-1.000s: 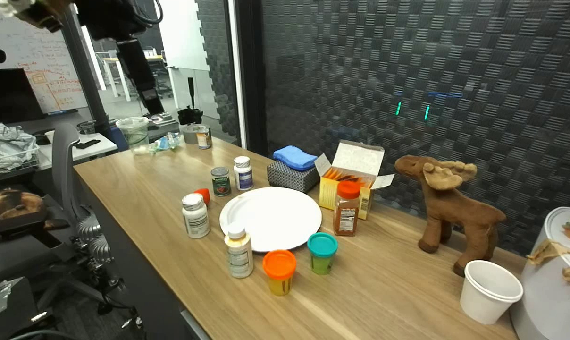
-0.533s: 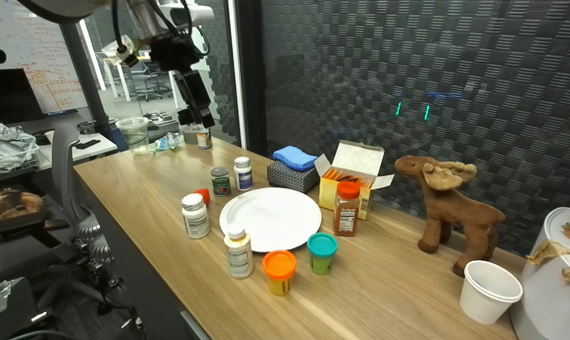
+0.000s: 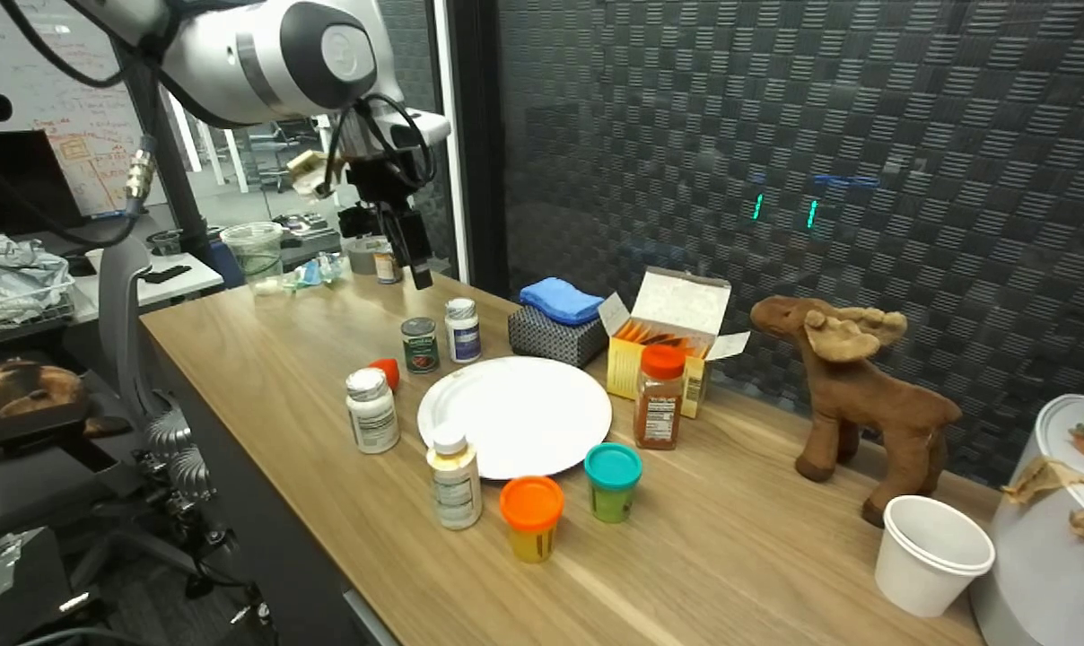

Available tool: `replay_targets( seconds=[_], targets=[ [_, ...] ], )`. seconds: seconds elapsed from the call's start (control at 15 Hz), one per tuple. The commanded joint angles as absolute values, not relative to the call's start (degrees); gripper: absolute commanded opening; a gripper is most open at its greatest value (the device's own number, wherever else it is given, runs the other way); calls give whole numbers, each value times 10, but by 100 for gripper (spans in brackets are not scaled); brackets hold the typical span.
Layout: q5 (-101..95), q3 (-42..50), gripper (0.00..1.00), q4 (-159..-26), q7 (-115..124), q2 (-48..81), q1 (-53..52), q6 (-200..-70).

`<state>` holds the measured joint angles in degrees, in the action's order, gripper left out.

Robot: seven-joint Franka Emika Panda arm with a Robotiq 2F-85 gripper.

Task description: Pick up the bottles and small containers and put them on the white plate.

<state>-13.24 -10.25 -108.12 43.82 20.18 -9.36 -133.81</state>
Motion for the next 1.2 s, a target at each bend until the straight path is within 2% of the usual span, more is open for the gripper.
replay_targets(
  seconds=[0.0, 0.33, 1.13],
  targets=[
    [-140, -55, 100, -1030, 452, 244, -135, -1341],
    [-168, -10, 100, -1014, 475, 245, -164, -1341],
    [-163, 1, 100, -999, 469, 290, -173, -1299]
  ],
)
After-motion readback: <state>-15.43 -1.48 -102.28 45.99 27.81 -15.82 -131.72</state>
